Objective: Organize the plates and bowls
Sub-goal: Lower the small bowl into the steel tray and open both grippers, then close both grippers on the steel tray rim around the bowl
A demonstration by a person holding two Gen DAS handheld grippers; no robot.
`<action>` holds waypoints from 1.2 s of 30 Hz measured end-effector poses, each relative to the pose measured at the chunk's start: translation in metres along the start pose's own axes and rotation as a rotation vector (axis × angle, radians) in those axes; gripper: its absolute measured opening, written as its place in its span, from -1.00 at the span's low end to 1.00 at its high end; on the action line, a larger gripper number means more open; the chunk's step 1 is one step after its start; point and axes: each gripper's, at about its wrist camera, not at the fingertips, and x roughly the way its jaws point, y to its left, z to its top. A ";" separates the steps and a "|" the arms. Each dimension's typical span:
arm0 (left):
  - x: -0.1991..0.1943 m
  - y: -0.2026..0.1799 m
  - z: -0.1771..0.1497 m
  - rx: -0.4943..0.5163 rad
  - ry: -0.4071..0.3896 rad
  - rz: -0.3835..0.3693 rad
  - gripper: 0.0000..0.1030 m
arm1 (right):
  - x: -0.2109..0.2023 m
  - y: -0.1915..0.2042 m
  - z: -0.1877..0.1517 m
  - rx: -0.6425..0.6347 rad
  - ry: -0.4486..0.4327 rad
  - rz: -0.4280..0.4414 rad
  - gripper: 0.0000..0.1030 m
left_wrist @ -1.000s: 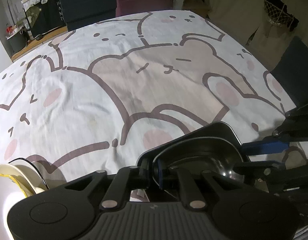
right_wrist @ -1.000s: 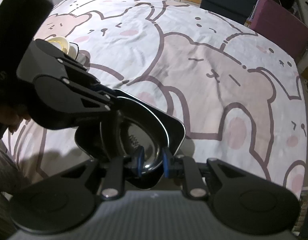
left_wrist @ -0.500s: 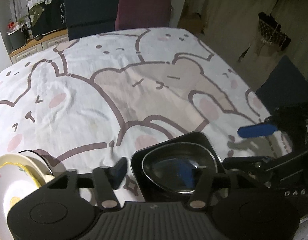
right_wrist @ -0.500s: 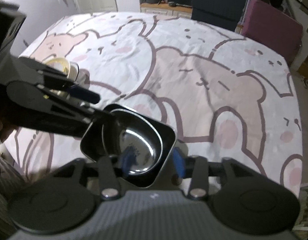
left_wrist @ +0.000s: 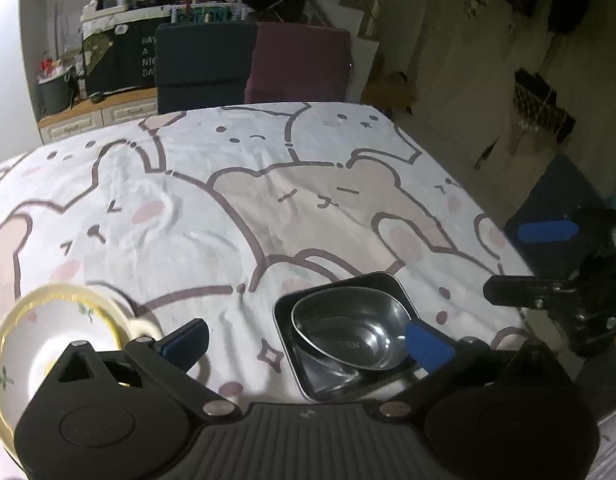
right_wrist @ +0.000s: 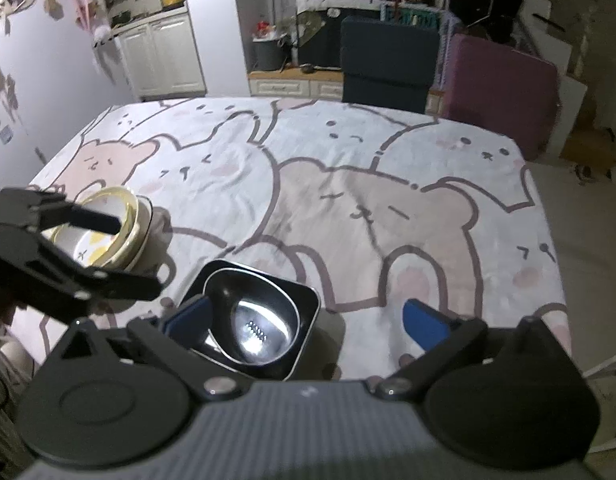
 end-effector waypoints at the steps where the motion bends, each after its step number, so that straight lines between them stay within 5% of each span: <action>1: -0.001 0.002 -0.003 -0.011 0.010 0.011 1.00 | -0.001 0.001 -0.002 0.006 -0.010 -0.012 0.99; 13: 0.002 0.024 -0.034 -0.076 0.020 0.112 1.00 | 0.008 0.018 -0.030 -0.040 -0.032 -0.171 0.99; 21: 0.014 0.020 -0.031 -0.072 0.031 0.108 0.99 | 0.027 -0.003 -0.029 0.025 0.025 -0.079 0.94; 25: 0.019 0.020 -0.025 -0.076 0.016 0.107 0.97 | 0.044 -0.017 -0.026 0.092 0.090 -0.019 0.58; 36: 0.043 0.017 -0.013 -0.044 0.030 0.093 0.97 | 0.087 -0.039 -0.021 0.175 0.223 0.039 0.35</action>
